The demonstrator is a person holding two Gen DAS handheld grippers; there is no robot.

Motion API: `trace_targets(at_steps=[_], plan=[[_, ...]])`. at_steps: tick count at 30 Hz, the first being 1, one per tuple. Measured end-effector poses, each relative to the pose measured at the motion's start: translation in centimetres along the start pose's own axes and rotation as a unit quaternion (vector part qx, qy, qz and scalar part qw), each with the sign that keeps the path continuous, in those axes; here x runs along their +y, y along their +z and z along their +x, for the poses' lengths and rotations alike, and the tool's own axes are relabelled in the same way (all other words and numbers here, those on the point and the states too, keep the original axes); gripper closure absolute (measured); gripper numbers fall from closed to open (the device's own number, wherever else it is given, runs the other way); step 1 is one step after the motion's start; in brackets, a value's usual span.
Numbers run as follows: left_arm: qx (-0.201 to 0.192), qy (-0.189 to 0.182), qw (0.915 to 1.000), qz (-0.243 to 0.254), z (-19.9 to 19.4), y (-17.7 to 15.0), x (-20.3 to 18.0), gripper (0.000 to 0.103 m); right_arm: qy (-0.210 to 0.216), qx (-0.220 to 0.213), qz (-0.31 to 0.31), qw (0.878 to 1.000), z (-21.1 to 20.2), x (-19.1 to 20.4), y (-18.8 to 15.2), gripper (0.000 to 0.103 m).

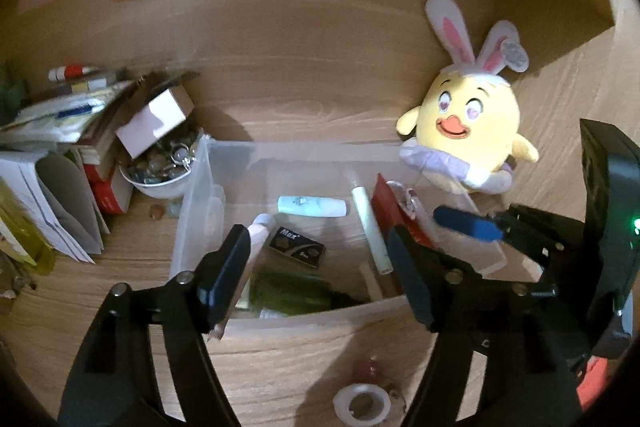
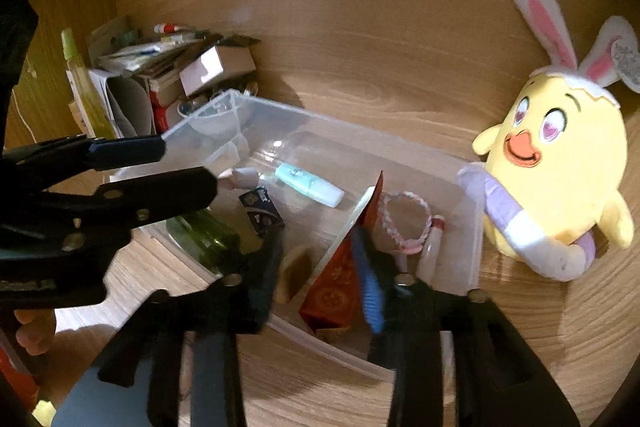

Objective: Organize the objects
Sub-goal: 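Lower both items into the bin and open both grippers, then grasp the white tape roll with the left gripper while the right moves toward the pink clip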

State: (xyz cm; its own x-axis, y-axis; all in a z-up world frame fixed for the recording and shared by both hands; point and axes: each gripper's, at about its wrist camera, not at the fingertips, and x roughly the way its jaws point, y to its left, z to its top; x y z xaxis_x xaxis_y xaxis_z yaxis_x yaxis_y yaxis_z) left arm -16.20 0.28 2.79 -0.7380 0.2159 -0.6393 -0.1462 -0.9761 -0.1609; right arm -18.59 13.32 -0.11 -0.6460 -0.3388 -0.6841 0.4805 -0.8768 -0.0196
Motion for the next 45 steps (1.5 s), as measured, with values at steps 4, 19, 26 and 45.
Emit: trace_targets(at_steps=[4,19,26,45], plan=[[-0.010,0.007,0.9999,0.008,-1.6,-0.1,-0.4,0.018,-0.008,-0.018,0.005,1.000,-1.4,-0.3,0.2,0.038],[0.028,0.025,0.9991,0.018,-4.5,-4.6,-0.3,0.009,-0.015,-0.051,-0.008,0.999,-6.8,0.3,-2.1,0.028],[0.072,0.036,0.9962,0.033,-3.2,-7.9,-0.6,0.009,-0.014,-0.044,-0.008,0.999,-7.7,0.7,-3.9,0.028],[0.135,0.020,0.9892,0.054,1.0,-10.7,-2.3,0.024,0.004,0.008,0.007,1.000,-6.0,0.5,-7.0,0.028]])
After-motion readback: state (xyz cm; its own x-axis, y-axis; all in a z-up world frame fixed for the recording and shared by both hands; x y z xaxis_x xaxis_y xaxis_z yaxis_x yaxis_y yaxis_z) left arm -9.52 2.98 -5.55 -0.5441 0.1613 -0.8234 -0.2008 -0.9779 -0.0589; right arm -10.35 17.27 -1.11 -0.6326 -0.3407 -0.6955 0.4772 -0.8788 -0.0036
